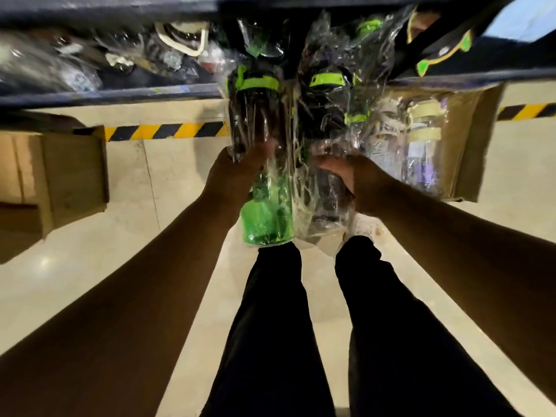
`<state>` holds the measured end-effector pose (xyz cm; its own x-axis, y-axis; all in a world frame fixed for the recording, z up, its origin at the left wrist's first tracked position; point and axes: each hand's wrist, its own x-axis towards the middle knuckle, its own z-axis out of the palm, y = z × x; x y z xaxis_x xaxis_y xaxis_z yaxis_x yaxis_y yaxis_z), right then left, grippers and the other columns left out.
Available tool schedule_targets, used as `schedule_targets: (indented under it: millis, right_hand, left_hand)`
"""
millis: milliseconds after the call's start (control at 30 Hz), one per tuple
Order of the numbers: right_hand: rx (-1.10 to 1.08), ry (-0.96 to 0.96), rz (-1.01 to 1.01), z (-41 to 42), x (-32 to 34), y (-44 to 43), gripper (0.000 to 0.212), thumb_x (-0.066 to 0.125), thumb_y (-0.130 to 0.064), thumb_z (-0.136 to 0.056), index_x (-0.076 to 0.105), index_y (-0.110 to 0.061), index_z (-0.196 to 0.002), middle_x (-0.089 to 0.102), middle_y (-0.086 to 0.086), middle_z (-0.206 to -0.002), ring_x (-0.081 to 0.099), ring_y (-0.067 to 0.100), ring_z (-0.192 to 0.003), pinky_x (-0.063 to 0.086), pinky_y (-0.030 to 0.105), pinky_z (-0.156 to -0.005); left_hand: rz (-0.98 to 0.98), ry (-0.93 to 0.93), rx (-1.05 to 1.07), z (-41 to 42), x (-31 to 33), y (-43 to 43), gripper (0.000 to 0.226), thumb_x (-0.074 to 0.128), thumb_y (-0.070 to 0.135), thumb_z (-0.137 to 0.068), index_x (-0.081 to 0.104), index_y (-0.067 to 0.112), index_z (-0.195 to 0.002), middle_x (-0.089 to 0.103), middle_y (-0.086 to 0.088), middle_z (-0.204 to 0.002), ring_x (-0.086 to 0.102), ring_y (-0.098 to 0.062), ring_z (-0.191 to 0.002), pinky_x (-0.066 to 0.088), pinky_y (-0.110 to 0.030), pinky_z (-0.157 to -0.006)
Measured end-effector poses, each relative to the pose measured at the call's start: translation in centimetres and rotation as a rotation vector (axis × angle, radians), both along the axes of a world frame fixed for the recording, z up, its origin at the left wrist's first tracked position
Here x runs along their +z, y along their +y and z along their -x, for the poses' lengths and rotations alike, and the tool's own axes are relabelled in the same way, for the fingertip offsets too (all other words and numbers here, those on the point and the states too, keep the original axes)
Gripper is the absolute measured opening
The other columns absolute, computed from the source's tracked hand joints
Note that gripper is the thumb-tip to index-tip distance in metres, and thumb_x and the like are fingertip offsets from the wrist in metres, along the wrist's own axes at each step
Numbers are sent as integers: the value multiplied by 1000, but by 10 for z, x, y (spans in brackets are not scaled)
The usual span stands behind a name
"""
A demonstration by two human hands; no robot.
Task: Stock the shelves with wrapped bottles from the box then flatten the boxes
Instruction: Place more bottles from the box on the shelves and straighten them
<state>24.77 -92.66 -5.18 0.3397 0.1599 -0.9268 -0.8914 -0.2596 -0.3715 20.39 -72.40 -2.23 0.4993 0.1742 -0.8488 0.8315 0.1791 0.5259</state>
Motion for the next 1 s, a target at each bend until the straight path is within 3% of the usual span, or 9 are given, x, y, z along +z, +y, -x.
schedule_targets:
  millis: [100,233,400,467,533,667,800,900,1000]
  right_hand:
    - [85,-61,-88,2,79,5,72,80,-40,-66,58,-9,-126,58,8,-55,38,14,-32,32,21,-34]
    - [96,-207,-159,10,174,11,31,76,-18,-78,61,-2,-100,70,-7,-69,67,6,-61,50,20,-53]
    - [206,-307,-290,19,285,5,72,80,-20,-65,51,7,-125,70,-5,-75,69,12,-71,56,27,-64]
    - [251,-321,-315,19,324,4,84,85,-28,-57,48,-5,-129,69,-6,-86,68,14,-78,58,34,-73]
    - [298,-408,-326,19,359,5,101,93,-42,-46,46,-11,-130,70,-9,-94,69,13,-85,58,33,-78]
    - [331,-498,-395,21,416,5,81,85,-42,-53,45,-42,-123,73,-8,-103,70,9,-95,54,19,-68]
    - [394,-556,-384,30,461,8,73,83,-51,-49,52,-36,-113,74,-7,-102,69,11,-96,50,25,-73]
    - [436,-528,-417,33,477,20,62,79,-44,-65,47,-33,-117,70,-8,-99,67,6,-89,50,20,-74]
    - [473,-425,-449,36,476,39,96,87,-41,-62,29,-28,-138,65,-11,-109,63,9,-99,48,30,-98]
  left_hand:
    - [43,-19,85,2,68,-1,29,76,57,-78,68,32,-91,68,13,-78,67,-11,-80,51,-24,-60]
    - [27,-102,246,22,162,-3,73,81,60,-60,64,19,-118,73,7,-98,69,-18,-101,56,-39,-86]
    - [-3,-218,370,55,273,-14,78,84,64,-63,52,28,-124,72,6,-114,70,-11,-99,54,-39,-91]
    - [19,-291,393,69,314,-19,78,86,58,-61,48,34,-124,69,9,-115,68,-7,-97,48,-34,-93]
    - [38,-325,404,83,350,-23,109,92,56,-51,42,27,-143,65,4,-129,65,-12,-112,44,-40,-104]
    - [67,-455,459,102,412,-33,123,96,50,-44,35,38,-150,53,-4,-147,54,-26,-131,40,-55,-111]
    - [27,-538,512,116,441,-31,111,96,28,-56,36,36,-148,64,-3,-135,62,-24,-122,42,-53,-111]
    - [10,-532,489,120,452,-13,130,100,47,-38,31,44,-148,55,-1,-144,59,-24,-126,41,-50,-112]
    - [-40,-538,446,122,453,16,125,99,50,-40,34,46,-146,52,7,-143,55,-20,-129,41,-50,-111]
